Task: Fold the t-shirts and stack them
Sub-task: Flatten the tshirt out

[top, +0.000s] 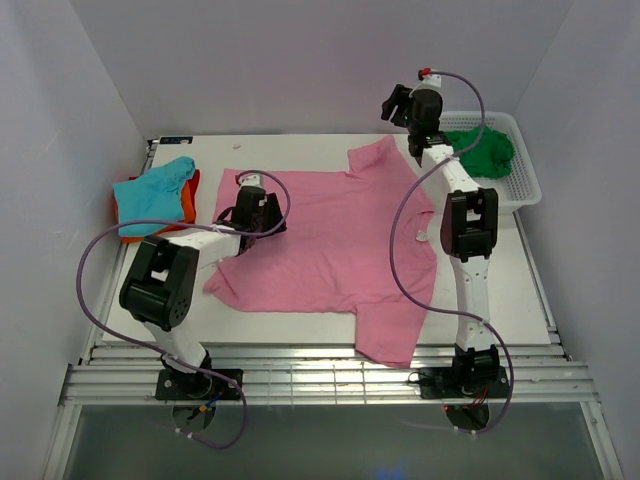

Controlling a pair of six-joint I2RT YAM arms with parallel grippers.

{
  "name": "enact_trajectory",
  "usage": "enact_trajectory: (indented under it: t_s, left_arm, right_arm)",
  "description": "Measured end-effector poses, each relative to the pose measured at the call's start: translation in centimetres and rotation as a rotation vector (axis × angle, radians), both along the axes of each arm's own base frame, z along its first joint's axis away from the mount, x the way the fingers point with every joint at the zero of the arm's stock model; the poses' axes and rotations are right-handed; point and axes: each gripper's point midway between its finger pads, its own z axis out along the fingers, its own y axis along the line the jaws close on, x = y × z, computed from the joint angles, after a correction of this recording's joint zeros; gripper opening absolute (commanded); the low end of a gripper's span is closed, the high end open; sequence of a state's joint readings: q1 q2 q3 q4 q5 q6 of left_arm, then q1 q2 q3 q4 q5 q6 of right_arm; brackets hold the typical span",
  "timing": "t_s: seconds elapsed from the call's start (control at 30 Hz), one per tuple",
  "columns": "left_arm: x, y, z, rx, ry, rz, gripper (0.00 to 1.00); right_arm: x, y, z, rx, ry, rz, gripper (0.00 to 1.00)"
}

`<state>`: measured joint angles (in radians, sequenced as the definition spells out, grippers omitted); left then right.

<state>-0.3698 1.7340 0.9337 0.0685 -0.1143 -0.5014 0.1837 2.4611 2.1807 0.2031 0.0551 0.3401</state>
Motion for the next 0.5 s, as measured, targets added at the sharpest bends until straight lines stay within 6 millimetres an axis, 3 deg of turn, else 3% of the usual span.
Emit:
enact_trajectory:
  t_s: [0.13,0.3,0.4,0.5]
  left_arm:
    - [0.7,0.2,1.7,0.040,-0.046,-0.022,0.70]
    - [4.6,1.8,4.9,0.086,-0.124,0.027,0.70]
    - [7.8,5.2,6.6,0.075,-0.179,0.108,0.70]
    - [11.4,9.3,6.8,0.095,-0.205,0.195,0.70]
  right_arm:
    - [0.4,-0.9,2.1,-0.050,-0.024,-0.032,0.71]
    - [-0.6,-1.7,-1.8,-0.111,0.099,-0.053,0.71]
    - [-1.2,-2.1,-4.1,-0.144,0.173,-0.054,0.71]
    - [-1.8,-2.3,-5.5,-0.168,0.217,-0.050,0.71]
